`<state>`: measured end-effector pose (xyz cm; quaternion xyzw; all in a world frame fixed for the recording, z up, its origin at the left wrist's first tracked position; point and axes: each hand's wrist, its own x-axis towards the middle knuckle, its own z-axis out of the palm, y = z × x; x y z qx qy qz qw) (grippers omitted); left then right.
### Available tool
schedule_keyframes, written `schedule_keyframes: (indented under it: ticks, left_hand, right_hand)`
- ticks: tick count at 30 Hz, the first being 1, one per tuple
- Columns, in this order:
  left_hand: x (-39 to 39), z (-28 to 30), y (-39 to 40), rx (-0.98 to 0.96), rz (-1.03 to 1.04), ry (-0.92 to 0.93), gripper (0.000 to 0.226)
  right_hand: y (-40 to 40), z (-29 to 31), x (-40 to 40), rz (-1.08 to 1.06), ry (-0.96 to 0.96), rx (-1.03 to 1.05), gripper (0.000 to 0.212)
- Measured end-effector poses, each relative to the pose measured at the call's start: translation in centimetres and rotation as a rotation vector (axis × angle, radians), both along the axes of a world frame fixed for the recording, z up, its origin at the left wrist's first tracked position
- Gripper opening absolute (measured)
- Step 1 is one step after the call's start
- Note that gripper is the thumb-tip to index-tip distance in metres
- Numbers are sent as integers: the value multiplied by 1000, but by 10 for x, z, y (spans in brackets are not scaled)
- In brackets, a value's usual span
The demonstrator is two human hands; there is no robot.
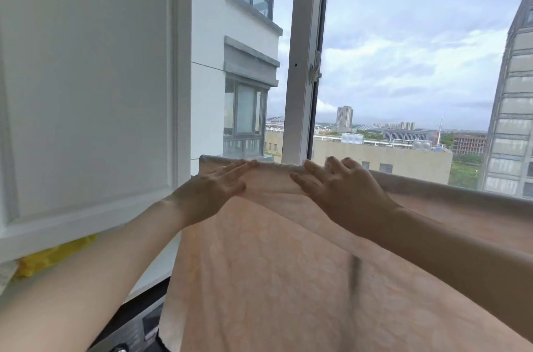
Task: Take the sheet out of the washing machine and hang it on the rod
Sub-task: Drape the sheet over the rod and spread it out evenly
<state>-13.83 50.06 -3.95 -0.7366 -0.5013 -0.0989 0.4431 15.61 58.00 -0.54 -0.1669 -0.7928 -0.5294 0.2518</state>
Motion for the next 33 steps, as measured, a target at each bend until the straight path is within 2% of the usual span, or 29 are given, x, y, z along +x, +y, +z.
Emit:
schedule_keyframes:
  ticks: [5,10,17,20,26,28,33]
  left_hand:
    - [-7,0,0,-6,44,-92,14]
    - [-7,-2,2,27,31,-170,9]
    - [-6,0,15,96,-29,-181,7]
    - [-11,0,16,107,-60,-199,15]
    - [-31,3,21,102,-174,-166,15]
    - [-39,7,22,91,-205,-229,12]
    - [-66,18,31,50,-186,-530,12]
  right_hand:
    - [0,-7,-14,-12,-7,-81,50]
    - [-10,-8,-25,-69,-18,-112,58]
    - [-1,-10,-69,-141,-1,-191,64]
    - [0,-7,-89,-148,22,-203,66]
    - [11,-12,-131,-209,17,-122,63]
    - [11,-12,-141,-193,41,-109,62]
    - [13,-10,-148,-68,77,-53,58]
